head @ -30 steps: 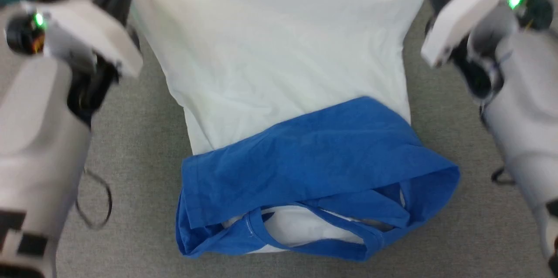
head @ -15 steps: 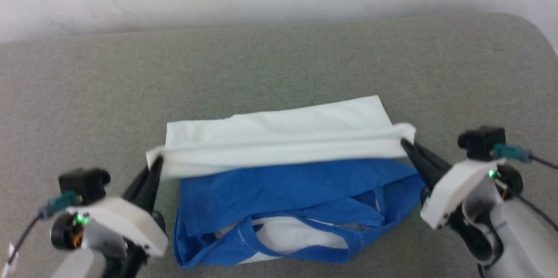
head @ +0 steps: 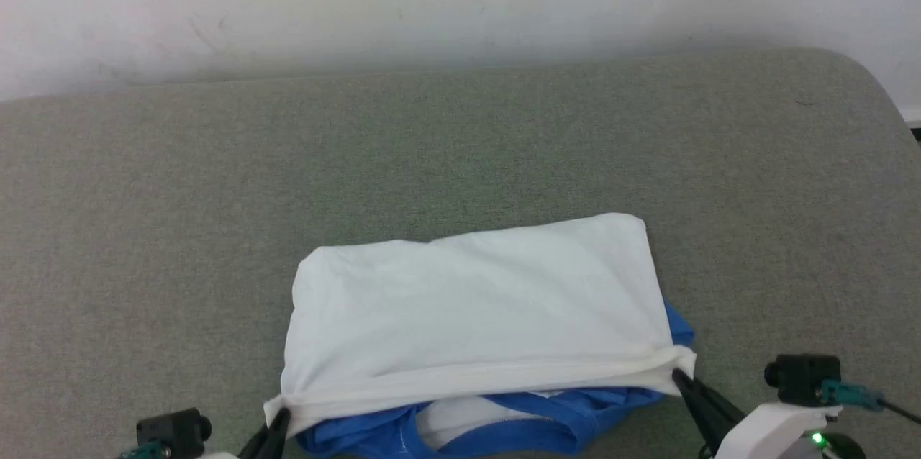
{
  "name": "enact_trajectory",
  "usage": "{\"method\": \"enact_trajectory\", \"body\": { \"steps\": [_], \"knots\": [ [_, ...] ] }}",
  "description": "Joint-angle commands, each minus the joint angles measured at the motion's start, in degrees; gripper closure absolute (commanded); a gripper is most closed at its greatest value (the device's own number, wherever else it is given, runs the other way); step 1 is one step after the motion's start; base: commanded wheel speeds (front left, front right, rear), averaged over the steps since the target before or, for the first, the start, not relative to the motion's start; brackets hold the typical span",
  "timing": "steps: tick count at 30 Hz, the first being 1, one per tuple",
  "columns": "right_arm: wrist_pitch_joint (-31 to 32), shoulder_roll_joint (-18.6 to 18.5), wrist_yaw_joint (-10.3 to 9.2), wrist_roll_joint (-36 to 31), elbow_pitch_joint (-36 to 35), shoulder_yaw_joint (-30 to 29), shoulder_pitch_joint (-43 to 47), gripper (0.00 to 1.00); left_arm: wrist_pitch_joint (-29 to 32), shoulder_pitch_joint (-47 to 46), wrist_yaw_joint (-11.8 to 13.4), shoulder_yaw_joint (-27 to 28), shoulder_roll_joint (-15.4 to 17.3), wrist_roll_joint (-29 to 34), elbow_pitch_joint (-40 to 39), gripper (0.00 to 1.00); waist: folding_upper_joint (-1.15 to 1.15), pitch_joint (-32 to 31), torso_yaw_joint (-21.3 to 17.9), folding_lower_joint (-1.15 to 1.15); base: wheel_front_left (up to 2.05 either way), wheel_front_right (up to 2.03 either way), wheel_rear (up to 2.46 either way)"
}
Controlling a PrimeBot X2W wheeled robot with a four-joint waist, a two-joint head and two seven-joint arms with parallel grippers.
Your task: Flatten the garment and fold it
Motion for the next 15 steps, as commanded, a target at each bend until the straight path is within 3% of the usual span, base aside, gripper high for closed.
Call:
{"method": "enact_trajectory", "body": {
  "steps": [1,2,3,4,5,10,15],
  "knots": [
    [0.26,0.84,-0.05,-0.68,-0.52,-1.12,1.52,0.56,-0.34,0.73,-0.06,-0.17,-0.41,-0.27,1.4,1.0,0.0,-0.21,0.19,0.01,0.0,0.0,0.0],
    [0.41,1.3,-0.05,-1.44,-0.73,-1.71,2.38,0.33,-0.66,0.84,-0.31,-0.34,-0.82,-0.36,2.14,1.0,0.0,-0.29,0.26,0.01,0.0,0.0,0.0],
    [0.74,1.96,-0.05,-1.77,-0.86,-2.19,3.22,0.06,-0.96,0.97,-0.58,-0.34,-1.5,-0.86,2.89,0.78,0.0,-0.36,0.31,0.01,0.0,0.0,0.0],
    [0.98,2.49,-0.05,-1.98,-1.11,-2.44,3.93,0.0,-0.92,1.1,-0.92,-0.59,-1.9,-1.16,3.71,0.44,0.0,-0.46,0.34,0.01,0.0,0.0,0.0],
    [1.1,2.83,-0.05,-2.33,-1.43,-2.57,4.59,0.0,-1.03,1.11,-1.25,-0.82,-2.2,-1.25,4.41,0.0,0.0,-0.55,0.37,0.01,0.0,0.0,0.0],
    [1.05,3.71,-0.05,-3.5,-4.53,-3.21,7.2,0.0,-4.65,0.2,-1.89,-0.05,-3.27,-0.44,5.91,0.0,0.0,-0.85,0.65,0.01,0.0,0.0,0.0],
    [-0.35,4.29,-0.05,-4.55,-13.92,-5.84,10.14,0.0,-12.48,-1.6,-0.87,3.4,-3.09,4.19,4.66,0.0,0.0,-1.44,1.03,0.01,0.0,0.0,0.0]
  ]
}}
